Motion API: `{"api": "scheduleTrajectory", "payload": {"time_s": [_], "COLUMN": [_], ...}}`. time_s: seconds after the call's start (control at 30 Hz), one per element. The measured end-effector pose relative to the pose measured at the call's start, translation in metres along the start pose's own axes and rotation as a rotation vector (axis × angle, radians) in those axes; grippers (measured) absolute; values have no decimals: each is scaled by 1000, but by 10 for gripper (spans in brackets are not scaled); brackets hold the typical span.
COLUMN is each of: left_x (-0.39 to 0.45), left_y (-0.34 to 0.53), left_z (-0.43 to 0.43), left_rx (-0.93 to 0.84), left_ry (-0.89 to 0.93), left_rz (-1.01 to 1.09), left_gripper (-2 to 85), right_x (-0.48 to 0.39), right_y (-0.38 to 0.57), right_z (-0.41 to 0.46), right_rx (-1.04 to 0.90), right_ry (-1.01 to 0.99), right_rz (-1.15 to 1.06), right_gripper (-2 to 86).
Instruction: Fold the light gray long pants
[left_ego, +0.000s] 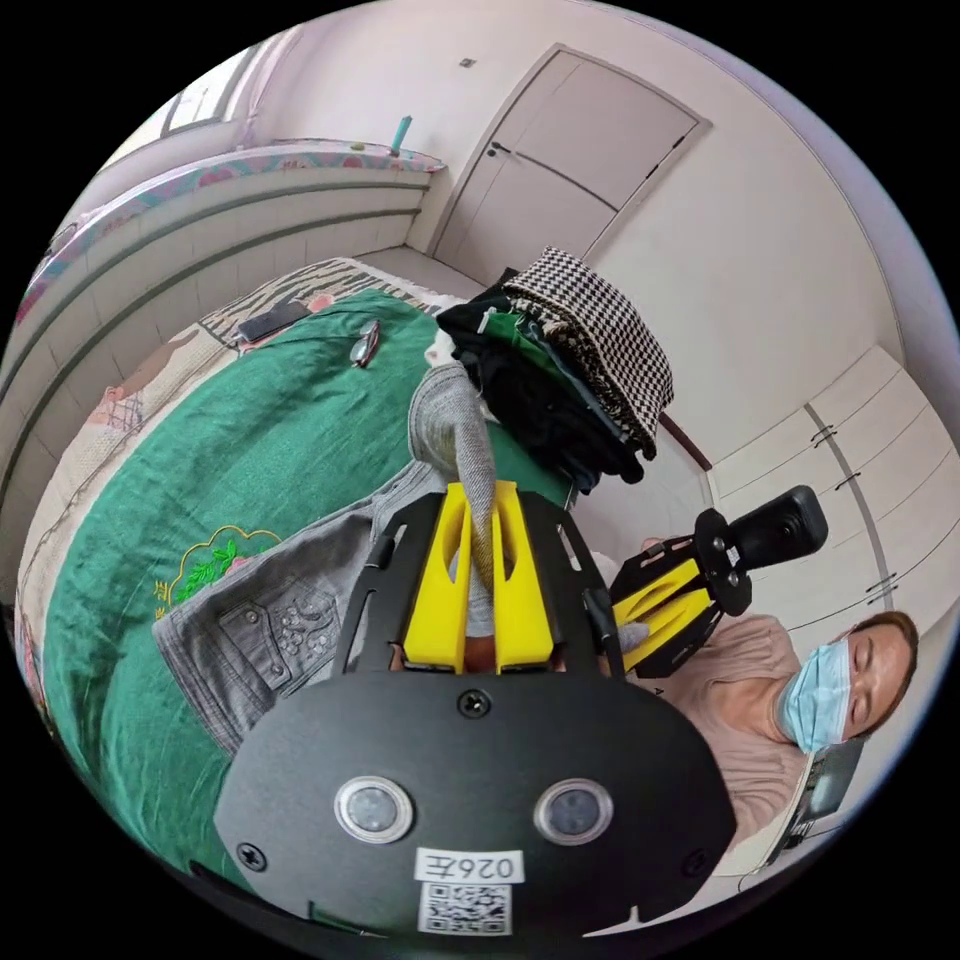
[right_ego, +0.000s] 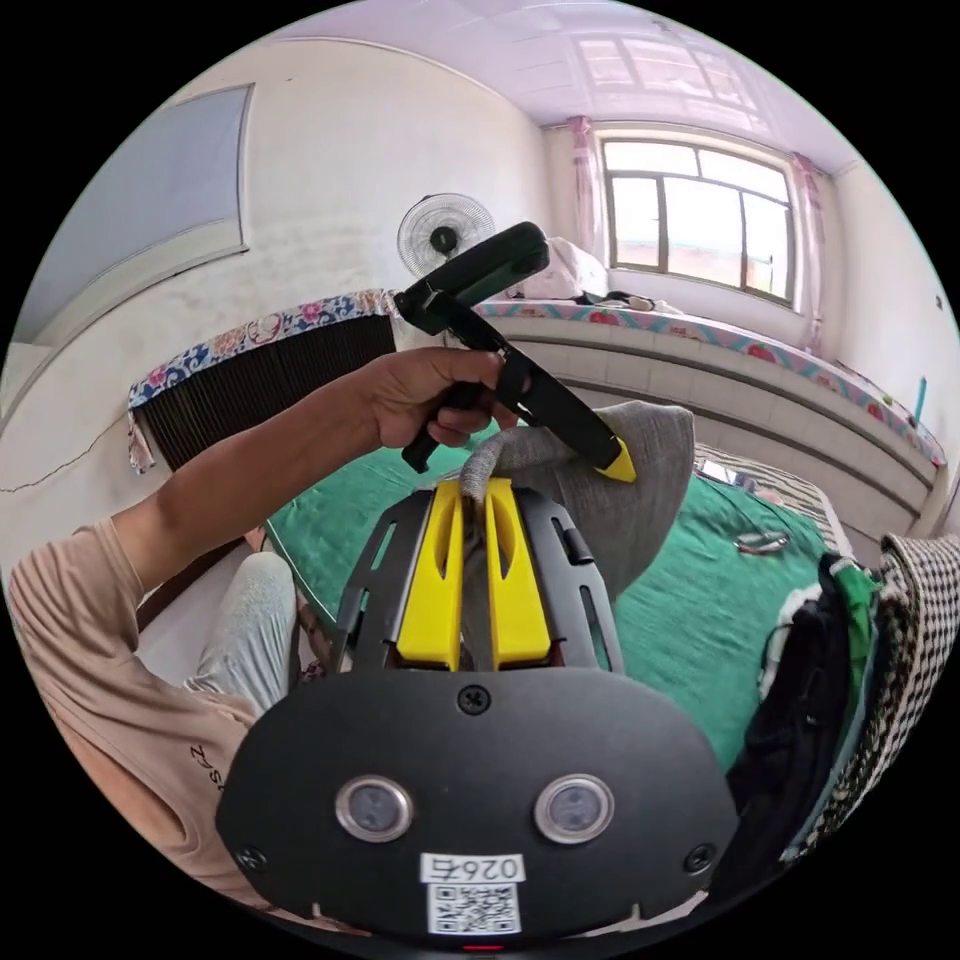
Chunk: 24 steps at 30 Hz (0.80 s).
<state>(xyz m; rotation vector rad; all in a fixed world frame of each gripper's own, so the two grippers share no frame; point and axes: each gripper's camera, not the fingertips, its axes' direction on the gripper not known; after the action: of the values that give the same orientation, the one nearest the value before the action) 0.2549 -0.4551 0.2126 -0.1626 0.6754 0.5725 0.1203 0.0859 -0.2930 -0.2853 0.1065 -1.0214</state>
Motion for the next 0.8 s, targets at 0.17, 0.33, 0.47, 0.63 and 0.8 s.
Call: {"api": "scheduleTrajectory", "payload": {"time_s": [0.17,0.33,0.47,0.63,0.8], "left_x": [-143,-265,-312,-305,-202], "left_y": [110,189,225,254,284], "left_z": [-64,-54,-51,-104,-142], "left_rx": [6,52,155,288,654], "left_ry": [-25,58,221,191,-89], "left_rz": [-195,-417,-478,-492,-325], "left_gripper": [17,33,63,32,-8], "right_x": [-27,10,41,46,37], "right_y": [-35,-16,5,8,-6], "right_z": [87,156,230,273,260], "right_rx": [-18,-140,-397,-545,-451], "right_ry": [-197,-111,-194,-240,-147], "right_rz": [-46,87,181,180,131], "right_gripper": [7,-8,-9,-9,-9]}}
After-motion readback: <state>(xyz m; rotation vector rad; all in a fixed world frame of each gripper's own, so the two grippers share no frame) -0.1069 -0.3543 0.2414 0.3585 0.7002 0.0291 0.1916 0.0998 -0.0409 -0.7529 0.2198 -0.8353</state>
